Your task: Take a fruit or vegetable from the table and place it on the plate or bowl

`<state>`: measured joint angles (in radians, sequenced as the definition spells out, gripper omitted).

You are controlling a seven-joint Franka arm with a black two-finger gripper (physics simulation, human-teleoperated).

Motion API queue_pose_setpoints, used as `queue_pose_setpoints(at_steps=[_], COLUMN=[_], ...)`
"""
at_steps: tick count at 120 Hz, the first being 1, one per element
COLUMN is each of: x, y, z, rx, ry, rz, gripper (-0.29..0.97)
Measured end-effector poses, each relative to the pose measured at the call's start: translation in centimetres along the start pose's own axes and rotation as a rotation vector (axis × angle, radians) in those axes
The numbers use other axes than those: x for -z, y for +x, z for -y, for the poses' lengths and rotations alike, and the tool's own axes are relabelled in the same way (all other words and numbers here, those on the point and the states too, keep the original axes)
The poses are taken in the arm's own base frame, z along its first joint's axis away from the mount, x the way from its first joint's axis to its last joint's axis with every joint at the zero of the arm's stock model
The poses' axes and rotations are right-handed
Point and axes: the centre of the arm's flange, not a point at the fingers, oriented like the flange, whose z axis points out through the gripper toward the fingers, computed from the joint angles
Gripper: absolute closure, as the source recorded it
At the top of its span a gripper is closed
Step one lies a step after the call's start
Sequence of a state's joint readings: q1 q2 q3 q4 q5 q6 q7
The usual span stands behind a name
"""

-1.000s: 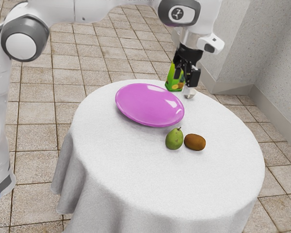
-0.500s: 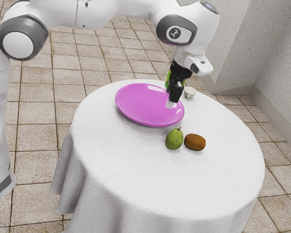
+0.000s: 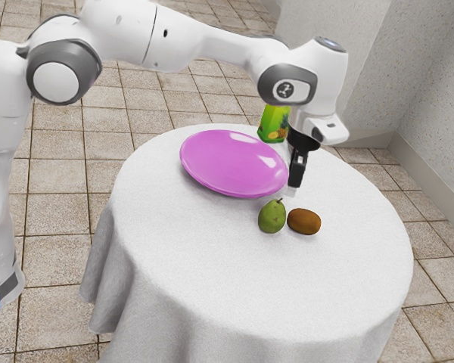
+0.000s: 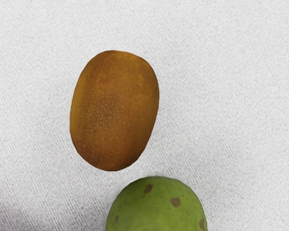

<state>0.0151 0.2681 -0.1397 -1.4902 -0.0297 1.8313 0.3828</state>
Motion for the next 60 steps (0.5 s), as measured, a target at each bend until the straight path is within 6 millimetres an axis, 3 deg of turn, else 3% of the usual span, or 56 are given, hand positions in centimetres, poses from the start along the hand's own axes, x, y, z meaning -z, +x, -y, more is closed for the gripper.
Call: queue_pose_setpoints(at_steps=[11,60], x=[-1.4,-4.6], y=[0.8,2.3], z=[0.2,1.5], rx=[-0.016,-0.052], ry=[-0.002,0.016], rz=[-0.016,-0.067], gripper=[0.00,0.00])
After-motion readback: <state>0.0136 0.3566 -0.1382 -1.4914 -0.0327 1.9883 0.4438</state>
